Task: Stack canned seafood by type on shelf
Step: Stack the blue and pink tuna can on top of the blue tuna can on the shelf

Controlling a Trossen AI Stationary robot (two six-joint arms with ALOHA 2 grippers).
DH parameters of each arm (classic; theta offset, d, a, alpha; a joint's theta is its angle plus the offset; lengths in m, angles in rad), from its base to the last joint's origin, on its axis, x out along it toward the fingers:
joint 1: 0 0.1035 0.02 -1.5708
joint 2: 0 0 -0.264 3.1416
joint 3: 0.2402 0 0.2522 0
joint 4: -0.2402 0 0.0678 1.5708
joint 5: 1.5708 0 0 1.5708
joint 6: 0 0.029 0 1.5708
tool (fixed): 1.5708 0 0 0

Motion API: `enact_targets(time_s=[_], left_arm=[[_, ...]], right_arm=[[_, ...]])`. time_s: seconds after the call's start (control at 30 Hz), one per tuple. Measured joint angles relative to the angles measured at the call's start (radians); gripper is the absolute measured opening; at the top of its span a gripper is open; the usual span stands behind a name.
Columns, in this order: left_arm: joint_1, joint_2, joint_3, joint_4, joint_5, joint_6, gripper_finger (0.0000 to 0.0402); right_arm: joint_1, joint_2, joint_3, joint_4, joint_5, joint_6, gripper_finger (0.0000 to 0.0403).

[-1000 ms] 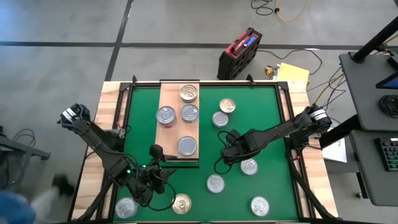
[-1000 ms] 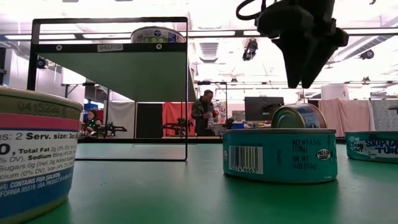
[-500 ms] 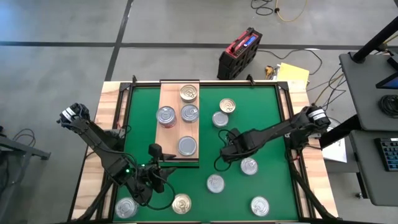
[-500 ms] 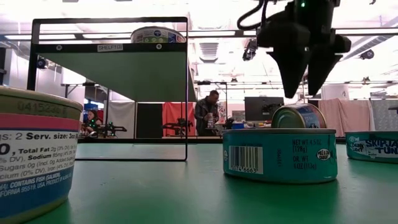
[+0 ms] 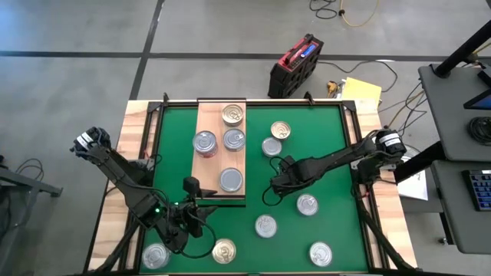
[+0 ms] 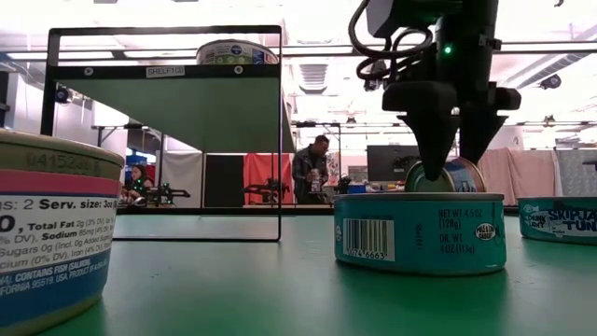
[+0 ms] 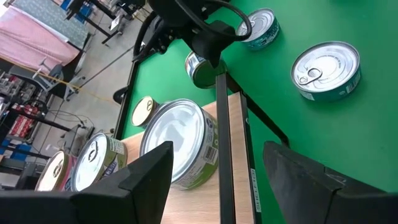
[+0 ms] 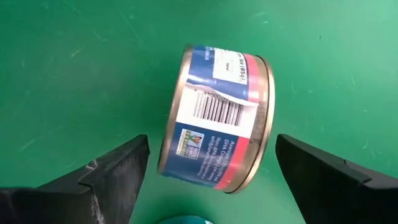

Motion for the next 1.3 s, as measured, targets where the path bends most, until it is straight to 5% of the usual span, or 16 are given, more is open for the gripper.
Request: enact_targets(time_s=[0.23, 0.6, 1.3], left_arm=[[0.0, 0.0, 0.0, 0.001, 0.0, -0.003, 0.0233], [0.0, 0.0, 0.0, 0.003, 0.0, -0.019, 0.0233], [-0.085, -0.033, 0.026, 0.002, -0.007, -0.035, 0.0233]], right_arm=[[-0.004, 0.0, -0.019, 0.027, 0.002, 0.001, 0.0305], [-0.004, 0.0, -0.063, 0.097, -0.006, 0.009, 0.0182], [0.023, -0.01, 0.133, -0.074, 0.019, -0.354, 0.0182]])
